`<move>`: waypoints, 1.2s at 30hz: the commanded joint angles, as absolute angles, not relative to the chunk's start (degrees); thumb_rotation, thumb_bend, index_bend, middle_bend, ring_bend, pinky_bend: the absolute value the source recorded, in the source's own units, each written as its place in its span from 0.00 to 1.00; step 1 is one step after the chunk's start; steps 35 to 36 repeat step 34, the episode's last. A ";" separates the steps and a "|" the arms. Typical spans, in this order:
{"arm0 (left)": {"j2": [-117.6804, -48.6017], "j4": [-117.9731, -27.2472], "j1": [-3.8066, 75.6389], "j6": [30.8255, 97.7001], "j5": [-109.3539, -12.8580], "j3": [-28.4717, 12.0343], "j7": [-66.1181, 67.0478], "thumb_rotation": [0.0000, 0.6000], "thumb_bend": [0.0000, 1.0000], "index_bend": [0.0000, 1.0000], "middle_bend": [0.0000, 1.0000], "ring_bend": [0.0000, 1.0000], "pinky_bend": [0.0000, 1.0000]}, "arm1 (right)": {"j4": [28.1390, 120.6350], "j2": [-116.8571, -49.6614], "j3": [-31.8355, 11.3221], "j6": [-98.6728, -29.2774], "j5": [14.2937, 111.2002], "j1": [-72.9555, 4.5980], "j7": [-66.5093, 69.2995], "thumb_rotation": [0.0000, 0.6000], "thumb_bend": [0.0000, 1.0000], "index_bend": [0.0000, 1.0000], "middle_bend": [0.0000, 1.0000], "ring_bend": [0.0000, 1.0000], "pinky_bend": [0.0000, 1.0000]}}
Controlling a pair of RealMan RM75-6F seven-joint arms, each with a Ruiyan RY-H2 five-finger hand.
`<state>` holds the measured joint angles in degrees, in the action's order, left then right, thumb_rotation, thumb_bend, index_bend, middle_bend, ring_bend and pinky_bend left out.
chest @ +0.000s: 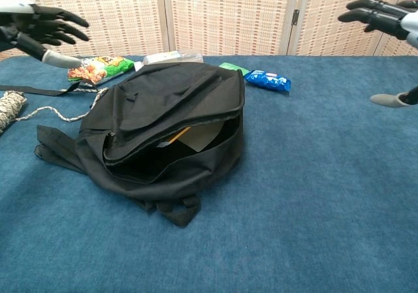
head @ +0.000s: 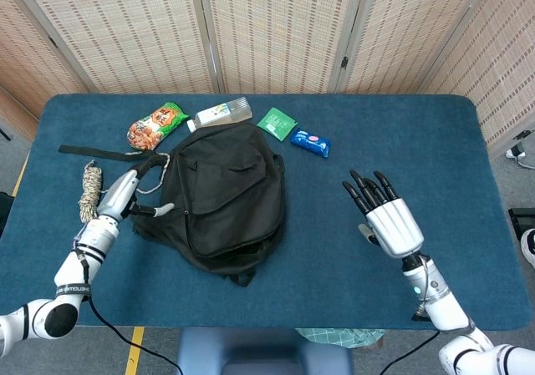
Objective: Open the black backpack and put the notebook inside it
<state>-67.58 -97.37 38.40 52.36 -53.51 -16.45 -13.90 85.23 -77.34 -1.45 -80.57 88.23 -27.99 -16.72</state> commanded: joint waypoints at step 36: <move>-73.13 -94.01 9.57 90.97 -78.23 0.20 -2.30 1.00 0.58 0.35 0.28 0.19 0.00 | 82.89 -69.00 1.77 -89.84 85.47 -6.92 12.44 1.00 0.33 0.04 0.11 0.24 0.17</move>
